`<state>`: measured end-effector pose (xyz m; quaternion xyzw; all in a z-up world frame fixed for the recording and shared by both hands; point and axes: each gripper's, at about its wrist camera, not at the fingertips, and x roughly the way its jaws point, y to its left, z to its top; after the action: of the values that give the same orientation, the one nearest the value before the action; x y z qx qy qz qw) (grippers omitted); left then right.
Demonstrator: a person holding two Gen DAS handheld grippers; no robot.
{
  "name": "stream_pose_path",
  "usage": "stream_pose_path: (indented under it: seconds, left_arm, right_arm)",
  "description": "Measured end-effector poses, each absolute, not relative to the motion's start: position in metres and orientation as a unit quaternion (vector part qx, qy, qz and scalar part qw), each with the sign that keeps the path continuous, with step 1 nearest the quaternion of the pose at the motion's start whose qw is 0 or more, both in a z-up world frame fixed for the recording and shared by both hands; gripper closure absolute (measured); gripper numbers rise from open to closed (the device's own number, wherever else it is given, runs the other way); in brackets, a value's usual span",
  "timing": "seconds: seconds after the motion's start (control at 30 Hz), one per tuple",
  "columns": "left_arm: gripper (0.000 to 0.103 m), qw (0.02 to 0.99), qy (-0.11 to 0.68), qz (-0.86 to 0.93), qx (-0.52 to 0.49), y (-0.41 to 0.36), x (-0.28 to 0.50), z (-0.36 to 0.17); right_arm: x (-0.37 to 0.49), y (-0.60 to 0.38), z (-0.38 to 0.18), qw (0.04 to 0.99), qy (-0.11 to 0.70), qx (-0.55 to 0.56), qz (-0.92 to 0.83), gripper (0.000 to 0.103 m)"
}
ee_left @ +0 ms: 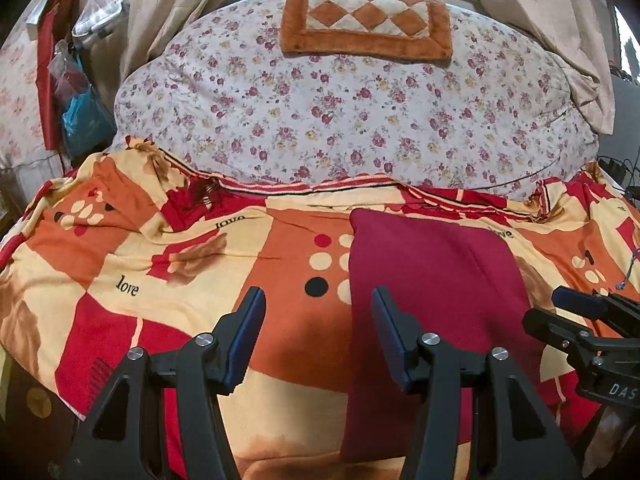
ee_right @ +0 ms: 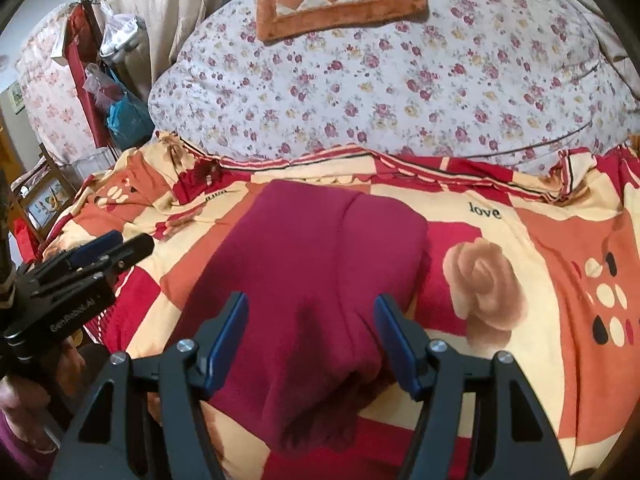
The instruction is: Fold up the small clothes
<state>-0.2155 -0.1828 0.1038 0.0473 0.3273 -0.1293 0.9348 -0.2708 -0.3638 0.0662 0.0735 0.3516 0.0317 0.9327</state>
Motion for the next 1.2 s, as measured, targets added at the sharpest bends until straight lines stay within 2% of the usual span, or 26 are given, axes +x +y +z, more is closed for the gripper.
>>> stream_pose_path:
  seconds: [0.37, 1.2]
  left_arm:
    - [0.07, 0.932, 0.338, -0.12, 0.051, -0.182, -0.213, 0.096]
    - [0.07, 0.93, 0.342, -0.124, 0.048, -0.186, -0.203, 0.086]
  right_arm:
    - [-0.267, -0.353, 0.061, 0.932, 0.359, 0.042, 0.013, 0.034]
    - [-0.246, -0.357, 0.04, 0.922, 0.383, 0.043, -0.023, 0.034]
